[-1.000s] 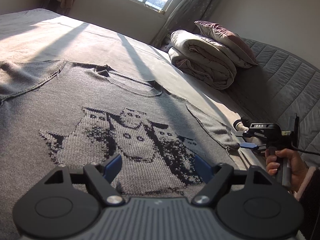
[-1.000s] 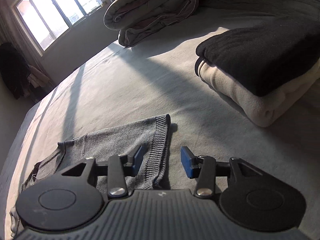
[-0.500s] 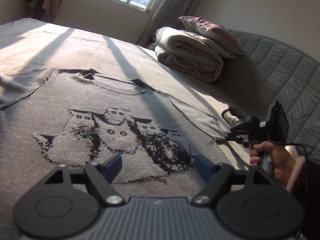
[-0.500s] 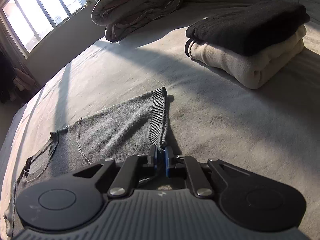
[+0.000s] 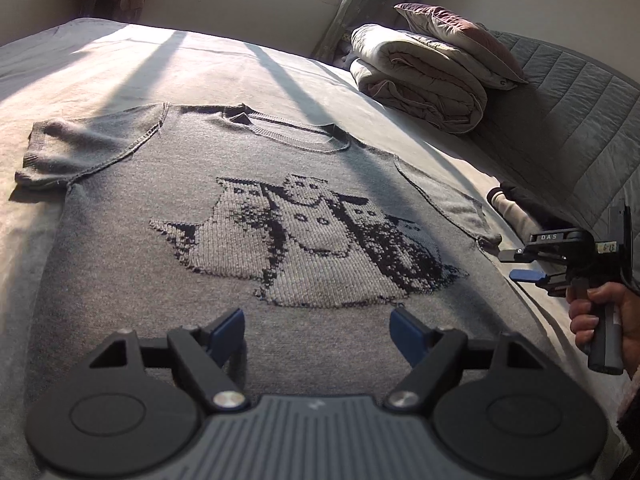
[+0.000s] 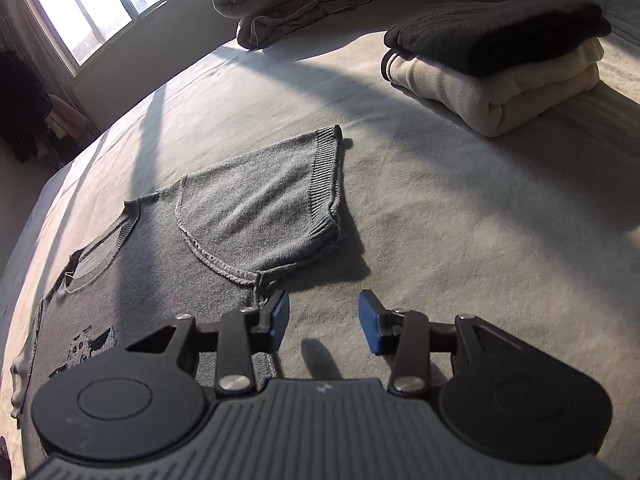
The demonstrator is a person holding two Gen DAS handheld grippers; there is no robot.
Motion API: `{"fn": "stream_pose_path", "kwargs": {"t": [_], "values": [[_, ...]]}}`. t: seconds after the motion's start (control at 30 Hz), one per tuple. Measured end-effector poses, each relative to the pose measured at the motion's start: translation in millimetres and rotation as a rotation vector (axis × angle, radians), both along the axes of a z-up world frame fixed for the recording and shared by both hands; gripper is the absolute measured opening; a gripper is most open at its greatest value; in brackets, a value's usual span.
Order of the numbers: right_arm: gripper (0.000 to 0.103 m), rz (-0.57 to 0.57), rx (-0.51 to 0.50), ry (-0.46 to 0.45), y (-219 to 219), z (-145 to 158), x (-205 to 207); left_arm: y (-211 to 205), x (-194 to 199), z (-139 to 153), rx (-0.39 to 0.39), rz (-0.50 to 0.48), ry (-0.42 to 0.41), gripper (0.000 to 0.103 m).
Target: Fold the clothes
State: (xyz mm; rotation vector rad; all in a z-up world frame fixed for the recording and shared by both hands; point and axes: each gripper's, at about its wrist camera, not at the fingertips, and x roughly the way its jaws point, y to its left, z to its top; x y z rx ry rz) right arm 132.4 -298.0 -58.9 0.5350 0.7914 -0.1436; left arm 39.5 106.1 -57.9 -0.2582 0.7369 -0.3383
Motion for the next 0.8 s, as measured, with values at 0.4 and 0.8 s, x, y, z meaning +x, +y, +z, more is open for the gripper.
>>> {"fn": "stream_pose_path", "kwargs": {"t": [0.4,0.8], "values": [[0.043,0.076,0.263,0.063,-5.3,3.9,-78.9,77.8,-50.7,3.3,0.136,0.109,0.075,0.080],[0.043,0.158,0.292,0.139,1.7,0.2,-145.3,138.3,-80.5,-4.5,-0.103,0.081,0.297,0.059]]}}
